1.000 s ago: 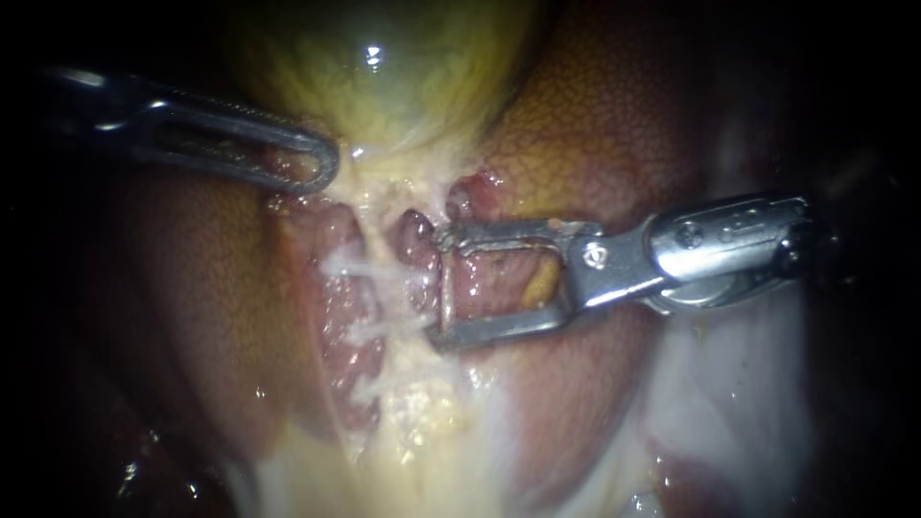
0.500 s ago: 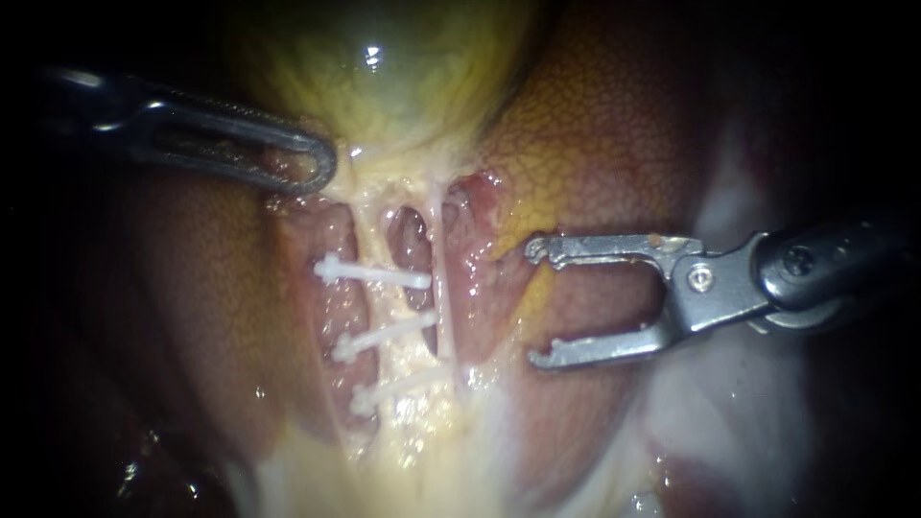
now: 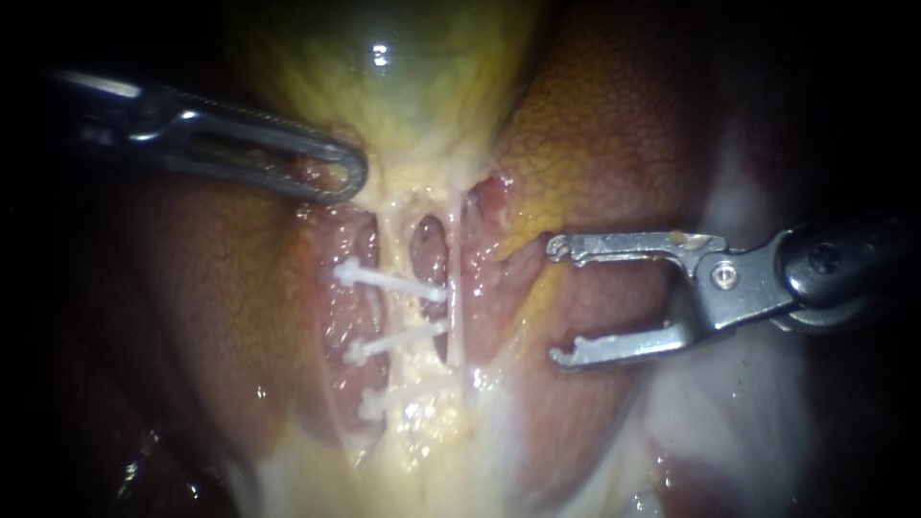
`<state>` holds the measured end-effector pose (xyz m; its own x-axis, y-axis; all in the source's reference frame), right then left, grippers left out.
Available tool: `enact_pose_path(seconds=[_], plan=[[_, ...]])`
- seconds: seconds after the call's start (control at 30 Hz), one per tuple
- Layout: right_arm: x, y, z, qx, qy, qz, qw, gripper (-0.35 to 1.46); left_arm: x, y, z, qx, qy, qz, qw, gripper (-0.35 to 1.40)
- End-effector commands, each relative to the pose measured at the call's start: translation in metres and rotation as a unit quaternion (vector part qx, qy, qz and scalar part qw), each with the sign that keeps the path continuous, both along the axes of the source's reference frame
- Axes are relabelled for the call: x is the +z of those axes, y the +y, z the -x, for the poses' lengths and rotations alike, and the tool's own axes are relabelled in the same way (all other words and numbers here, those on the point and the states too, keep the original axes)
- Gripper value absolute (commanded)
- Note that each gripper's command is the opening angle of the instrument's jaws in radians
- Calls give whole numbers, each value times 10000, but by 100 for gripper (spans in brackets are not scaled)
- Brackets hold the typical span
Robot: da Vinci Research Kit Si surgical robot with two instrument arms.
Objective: Going back third clip left tube
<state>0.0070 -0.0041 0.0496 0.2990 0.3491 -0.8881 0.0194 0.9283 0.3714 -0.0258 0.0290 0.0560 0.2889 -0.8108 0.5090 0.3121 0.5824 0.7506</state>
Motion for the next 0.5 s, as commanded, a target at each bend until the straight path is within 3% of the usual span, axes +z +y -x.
enact_pose_path(seconds=[0.03, 0.2, 0.5], plan=[[0, 0, 0, -3, -6, -1, 10000, 49, 3, 0, 1, 14, -5, 3, 10000, -35], [-1, -1, 2, -10, -2, -2, 10000, 49, 14, 2, 0, 42, -13, 48, 10000, -35], [-3, -3, 3, -12, 0, -3, 10000, 49, 13, 2, -2, 44, -14, 48, 10000, -35]])
